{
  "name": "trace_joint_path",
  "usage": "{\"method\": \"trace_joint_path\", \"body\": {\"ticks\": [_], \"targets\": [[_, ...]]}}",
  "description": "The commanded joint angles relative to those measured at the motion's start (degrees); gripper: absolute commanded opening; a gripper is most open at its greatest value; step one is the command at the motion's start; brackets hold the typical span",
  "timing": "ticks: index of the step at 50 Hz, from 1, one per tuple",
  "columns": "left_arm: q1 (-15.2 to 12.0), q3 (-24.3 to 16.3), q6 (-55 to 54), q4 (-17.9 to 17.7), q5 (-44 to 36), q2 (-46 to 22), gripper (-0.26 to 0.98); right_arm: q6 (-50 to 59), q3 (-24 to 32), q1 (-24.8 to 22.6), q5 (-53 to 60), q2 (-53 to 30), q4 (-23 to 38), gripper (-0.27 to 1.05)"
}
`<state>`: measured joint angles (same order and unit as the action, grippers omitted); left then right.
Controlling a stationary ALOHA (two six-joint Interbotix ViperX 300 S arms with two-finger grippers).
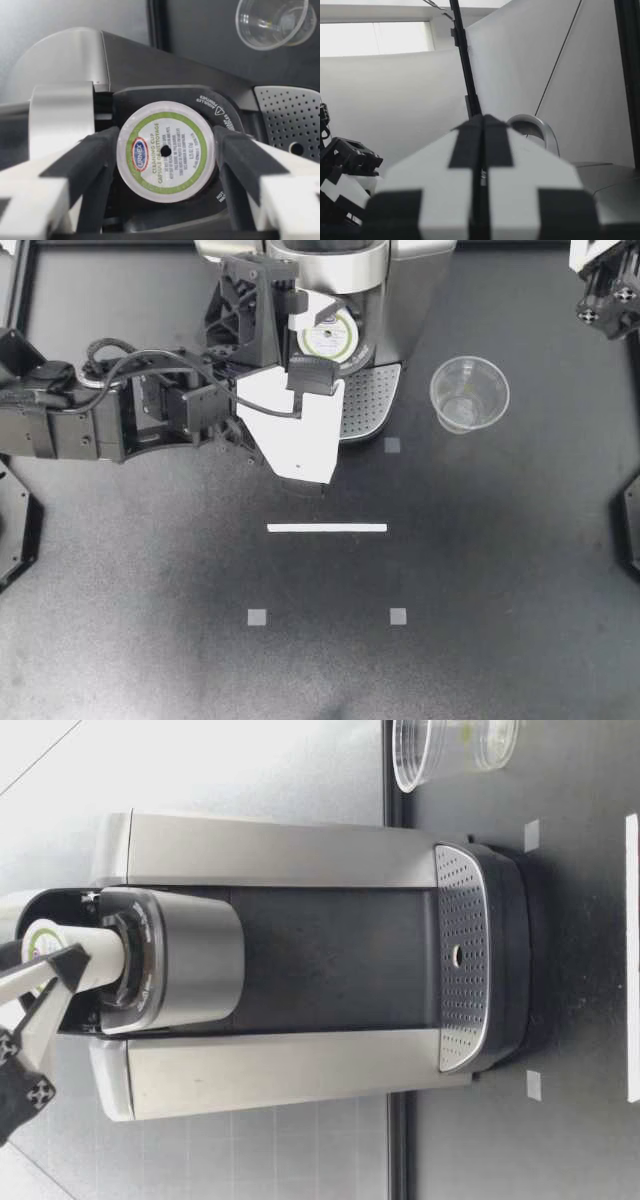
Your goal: Place the coffee capsule inside the capsule container, then place the cup onto the center of the cup tray, then push the 'Hot Water' and 'Travel Mug' buttons.
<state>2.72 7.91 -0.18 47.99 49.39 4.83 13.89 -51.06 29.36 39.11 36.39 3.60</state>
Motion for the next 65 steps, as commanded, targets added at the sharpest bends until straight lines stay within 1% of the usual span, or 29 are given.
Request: {"method": "trace_joint_path", "body": {"ticks": [1,7,10,13,18,21,28,36,39,45,50,57,65], "targets": [[-0.35,-0.53,-0.18,0.26,-0.09,0.62,0.48,-0.09,0.70,-0.35,0.44,0.35,-0.09,0.11],[-0.35,-0.26,-0.44,0.26,-0.09,0.62,0.49,0.00,0.70,-0.35,0.44,0.35,-0.09,0.11],[-0.35,-0.26,-0.70,0.26,-0.09,0.53,0.52,0.00,0.70,-0.35,0.44,0.35,-0.18,0.11],[-0.35,-0.18,-1.14,0.35,0.00,0.53,0.58,0.00,0.79,-0.35,0.44,0.35,-0.09,0.11],[-0.35,-0.09,-2.02,0.70,-0.09,0.62,0.71,0.00,0.70,-0.35,0.44,0.26,-0.09,0.11],[-0.35,0.00,-2.20,1.23,-0.09,0.62,0.75,0.00,0.70,-0.35,0.44,0.26,-0.09,0.11],[-0.35,0.44,-2.37,2.55,0.00,0.53,0.74,0.09,0.70,-0.35,0.44,0.09,-0.09,0.11],[-0.26,0.26,-2.55,2.64,-0.09,0.97,0.74,0.09,0.70,-0.35,0.44,-0.09,-0.09,0.11],[0.00,0.53,-2.99,2.64,-0.35,1.23,0.74,0.09,0.70,-0.35,0.44,-0.26,-0.09,0.11],[1.67,1.41,-5.54,2.64,-1.32,2.29,0.74,0.00,0.97,-0.35,0.35,-0.88,-0.18,0.11],[3.16,4.22,-10.28,2.64,-3.87,3.96,0.74,-0.18,2.20,-0.09,-1.32,-2.02,-1.41,0.11],[3.52,11.25,-20.74,2.64,-11.69,7.91,0.74,-0.44,6.06,2.29,-8.09,-4.75,-1.93,0.10],[3.52,19.69,-31.55,2.81,-23.03,12.30,0.74,-0.62,10.02,5.71,-12.13,-8.09,-1.85,0.10]]}}
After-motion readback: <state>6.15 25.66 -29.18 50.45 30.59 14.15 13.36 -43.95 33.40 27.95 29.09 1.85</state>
